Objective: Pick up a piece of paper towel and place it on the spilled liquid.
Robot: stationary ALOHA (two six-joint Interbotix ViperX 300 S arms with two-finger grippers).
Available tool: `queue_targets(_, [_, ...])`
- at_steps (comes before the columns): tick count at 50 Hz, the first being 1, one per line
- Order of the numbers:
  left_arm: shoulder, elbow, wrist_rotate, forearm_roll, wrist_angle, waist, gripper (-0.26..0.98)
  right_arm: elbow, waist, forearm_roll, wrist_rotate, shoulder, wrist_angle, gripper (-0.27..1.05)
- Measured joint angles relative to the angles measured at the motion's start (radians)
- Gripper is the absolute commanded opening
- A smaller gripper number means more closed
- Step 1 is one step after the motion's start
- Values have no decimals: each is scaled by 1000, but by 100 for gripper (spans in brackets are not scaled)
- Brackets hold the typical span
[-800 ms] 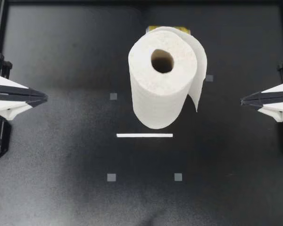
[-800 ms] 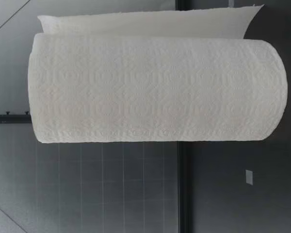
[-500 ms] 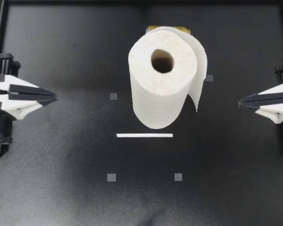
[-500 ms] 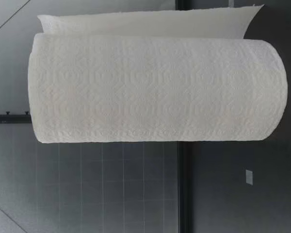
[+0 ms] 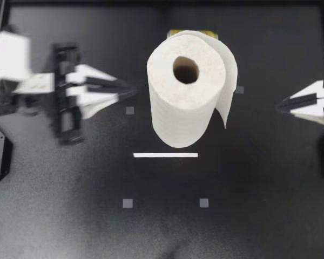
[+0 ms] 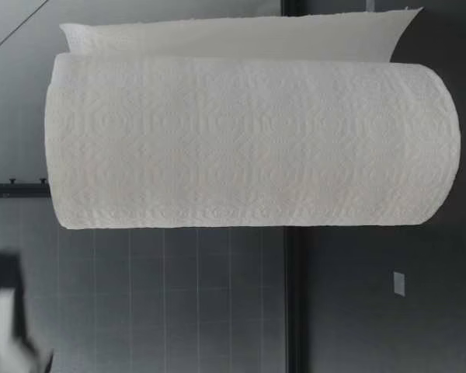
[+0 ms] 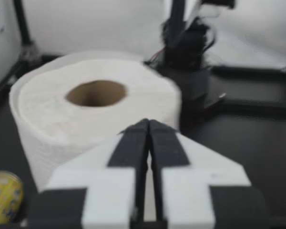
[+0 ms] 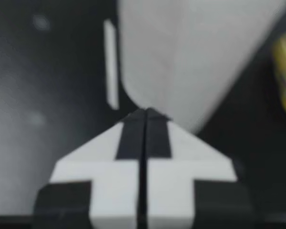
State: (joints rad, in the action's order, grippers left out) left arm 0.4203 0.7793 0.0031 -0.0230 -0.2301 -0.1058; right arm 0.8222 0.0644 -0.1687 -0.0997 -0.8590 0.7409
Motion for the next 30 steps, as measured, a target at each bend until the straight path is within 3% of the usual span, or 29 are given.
queue_targets(7, [-100,-107,23,3,58,-23,11,-51,-48,-173,-124,58,158,2])
queue_targets(12, [-141,-161,43,5,98,-32,11,-71,-189,-356,-287,87,301,2])
queue_targets(25, [-181,-236,74,6,173,-52,11,-51,-672,-867,-914,189,684,2])
queue_targets(30, [-181,-238,74,6,192,-54,11,-15,-761,-997,-1150,250,713,3])
